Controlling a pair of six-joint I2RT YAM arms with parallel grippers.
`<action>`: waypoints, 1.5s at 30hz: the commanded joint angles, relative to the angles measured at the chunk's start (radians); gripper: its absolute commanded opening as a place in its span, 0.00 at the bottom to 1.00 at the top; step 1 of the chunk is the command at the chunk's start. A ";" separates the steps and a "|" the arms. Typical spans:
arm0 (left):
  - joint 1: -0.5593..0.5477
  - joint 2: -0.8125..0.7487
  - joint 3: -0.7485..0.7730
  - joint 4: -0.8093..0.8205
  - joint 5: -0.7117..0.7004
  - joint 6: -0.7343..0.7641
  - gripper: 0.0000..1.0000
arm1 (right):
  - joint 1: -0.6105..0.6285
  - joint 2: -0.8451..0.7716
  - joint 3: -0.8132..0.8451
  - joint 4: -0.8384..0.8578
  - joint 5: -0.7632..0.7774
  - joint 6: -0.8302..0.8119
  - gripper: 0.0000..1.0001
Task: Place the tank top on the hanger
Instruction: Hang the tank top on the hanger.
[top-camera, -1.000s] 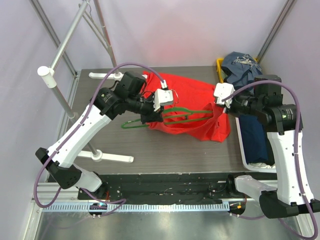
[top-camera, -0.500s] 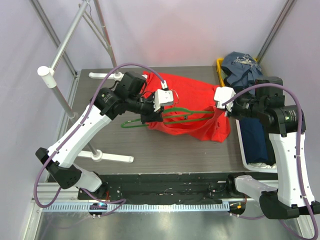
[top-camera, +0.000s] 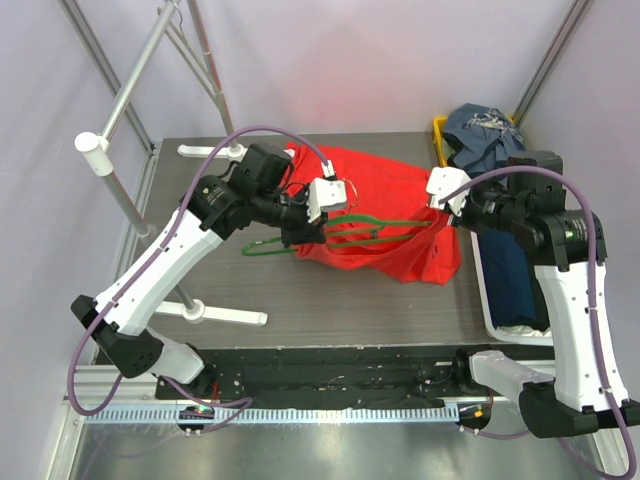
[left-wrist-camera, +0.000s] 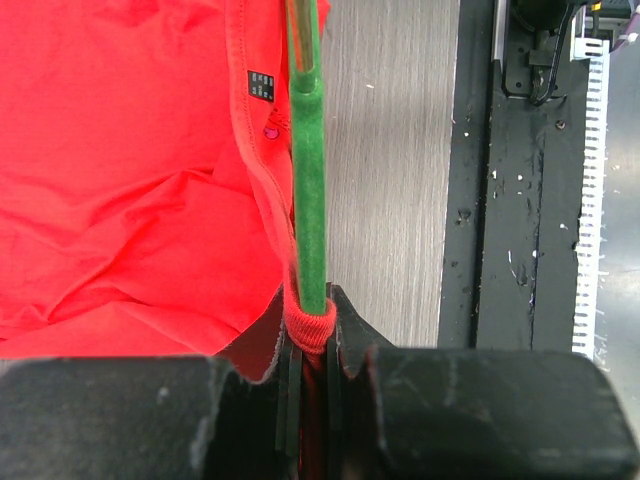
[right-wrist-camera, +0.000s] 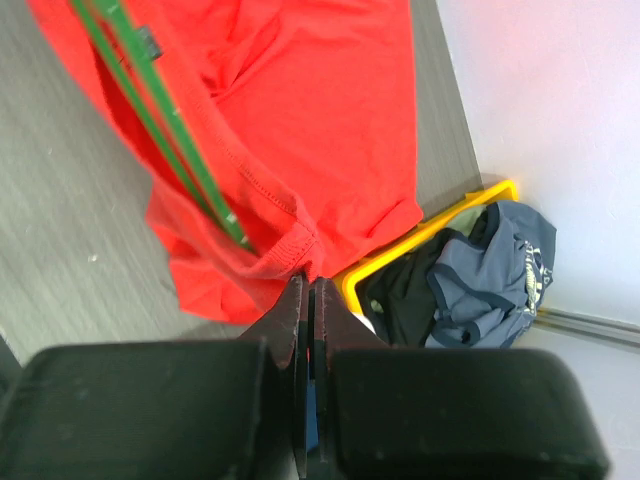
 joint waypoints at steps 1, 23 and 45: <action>-0.004 -0.019 0.057 0.031 0.046 -0.011 0.00 | -0.001 0.004 -0.038 0.224 -0.023 0.128 0.01; -0.004 0.001 0.065 0.028 0.010 -0.011 0.00 | 0.128 0.030 0.174 0.039 -0.137 0.113 0.01; -0.006 0.019 0.076 0.045 0.012 -0.026 0.00 | 0.129 -0.001 -0.018 0.237 -0.053 0.245 0.64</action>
